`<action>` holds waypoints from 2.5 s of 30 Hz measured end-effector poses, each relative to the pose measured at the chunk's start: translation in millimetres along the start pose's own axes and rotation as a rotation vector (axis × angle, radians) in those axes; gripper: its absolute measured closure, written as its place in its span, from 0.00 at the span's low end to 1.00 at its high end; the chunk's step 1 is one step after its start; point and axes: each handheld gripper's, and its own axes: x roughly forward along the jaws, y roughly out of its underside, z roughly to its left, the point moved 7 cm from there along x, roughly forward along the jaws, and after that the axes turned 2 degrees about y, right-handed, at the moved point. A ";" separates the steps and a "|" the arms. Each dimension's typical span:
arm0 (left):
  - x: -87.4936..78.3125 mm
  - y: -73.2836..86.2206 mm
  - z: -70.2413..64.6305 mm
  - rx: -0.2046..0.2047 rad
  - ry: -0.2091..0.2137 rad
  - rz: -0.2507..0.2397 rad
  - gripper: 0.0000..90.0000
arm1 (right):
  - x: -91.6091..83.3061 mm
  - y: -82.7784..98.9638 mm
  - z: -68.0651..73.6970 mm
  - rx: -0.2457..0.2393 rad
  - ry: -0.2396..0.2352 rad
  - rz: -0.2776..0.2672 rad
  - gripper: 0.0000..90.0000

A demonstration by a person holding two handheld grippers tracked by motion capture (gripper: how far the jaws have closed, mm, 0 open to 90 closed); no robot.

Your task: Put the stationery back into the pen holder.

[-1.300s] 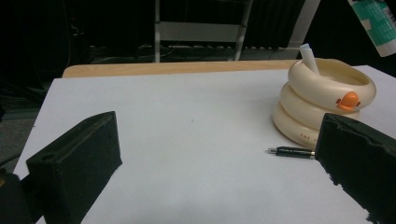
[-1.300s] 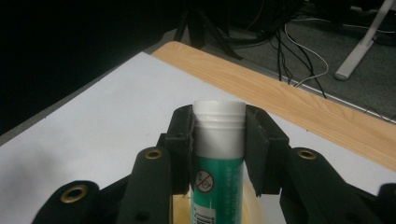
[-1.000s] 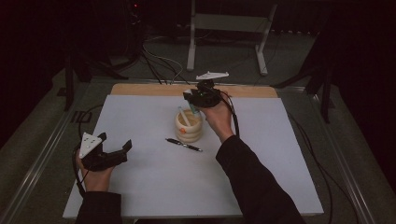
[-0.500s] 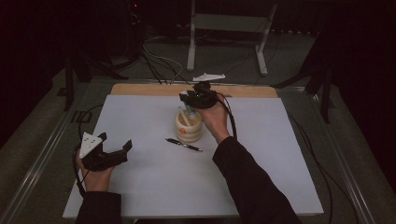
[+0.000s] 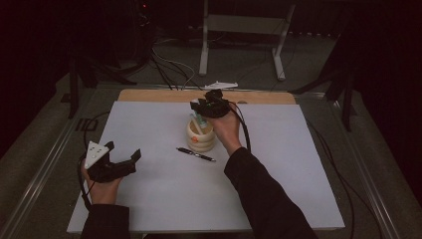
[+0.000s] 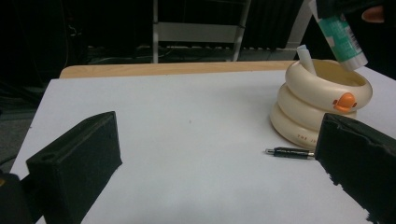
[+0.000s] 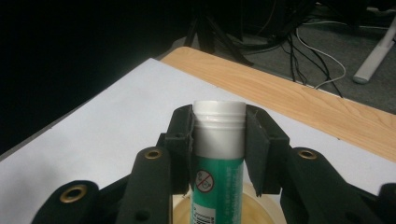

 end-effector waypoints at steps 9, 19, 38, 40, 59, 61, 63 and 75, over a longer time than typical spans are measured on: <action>0.6 0.4 -0.3 0.002 0.002 0.004 0.01 | 5.5 8.8 -8.4 0.012 0.016 0.016 0.73; 1.1 0.6 -0.9 0.003 0.002 0.006 0.01 | 7.0 14.8 -11.1 -0.005 0.026 0.029 0.72; 1.9 1.0 -1.3 0.004 0.004 0.009 0.01 | 8.3 21.9 -13.4 -0.050 0.054 0.052 0.72; 1.9 1.0 -1.4 0.005 0.004 0.009 0.01 | 8.1 21.4 -12.9 -0.048 0.050 0.049 0.72; 2.4 1.7 -1.8 0.005 0.004 0.012 0.01 | 10.0 35.2 -8.5 -0.079 0.042 0.090 0.70; 2.4 1.8 -1.7 0.004 0.004 0.013 0.01 | 8.1 34.3 -9.6 -0.072 0.038 0.086 0.68; 2.4 1.9 -1.7 0.004 0.004 0.013 0.01 | 6.4 33.0 -10.7 -0.065 0.037 0.077 0.65; 1.7 1.9 -0.6 0.002 0.001 0.012 0.01 | -1.6 28.1 -11.8 -0.018 0.016 0.052 0.26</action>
